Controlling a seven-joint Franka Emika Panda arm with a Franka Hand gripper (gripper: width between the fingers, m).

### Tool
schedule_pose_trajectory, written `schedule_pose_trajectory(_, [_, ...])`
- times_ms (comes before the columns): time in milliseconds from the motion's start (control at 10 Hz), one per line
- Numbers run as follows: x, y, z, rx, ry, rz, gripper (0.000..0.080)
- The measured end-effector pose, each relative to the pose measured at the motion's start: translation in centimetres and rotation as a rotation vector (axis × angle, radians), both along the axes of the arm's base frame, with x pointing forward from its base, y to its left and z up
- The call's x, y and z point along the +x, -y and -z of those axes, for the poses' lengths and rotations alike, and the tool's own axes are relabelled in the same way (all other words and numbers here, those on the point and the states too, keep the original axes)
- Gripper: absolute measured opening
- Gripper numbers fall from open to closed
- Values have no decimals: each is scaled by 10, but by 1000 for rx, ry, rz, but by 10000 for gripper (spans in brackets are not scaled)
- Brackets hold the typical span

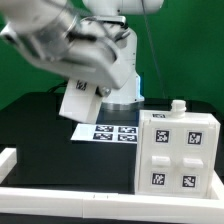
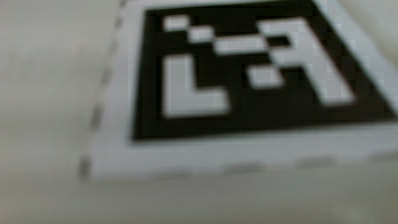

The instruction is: Assemble cabinet

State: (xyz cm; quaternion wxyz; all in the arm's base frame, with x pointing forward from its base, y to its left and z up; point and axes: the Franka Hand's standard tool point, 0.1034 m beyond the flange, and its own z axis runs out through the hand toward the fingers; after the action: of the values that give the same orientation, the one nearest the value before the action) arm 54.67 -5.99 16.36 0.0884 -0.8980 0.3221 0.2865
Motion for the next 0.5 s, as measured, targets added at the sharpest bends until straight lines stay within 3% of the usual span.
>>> schedule_pose_trajectory(100, [1,-15,-9,-53,100,-33,553])
schedule_pose_trajectory(200, [-2,-15,-3,-73,138,-28,553])
schedule_pose_trajectory(400, [14,-20,-4,-128,272,-28,553])
schedule_pose_trajectory(500, [20,-26,-15,-195,327,-91,553])
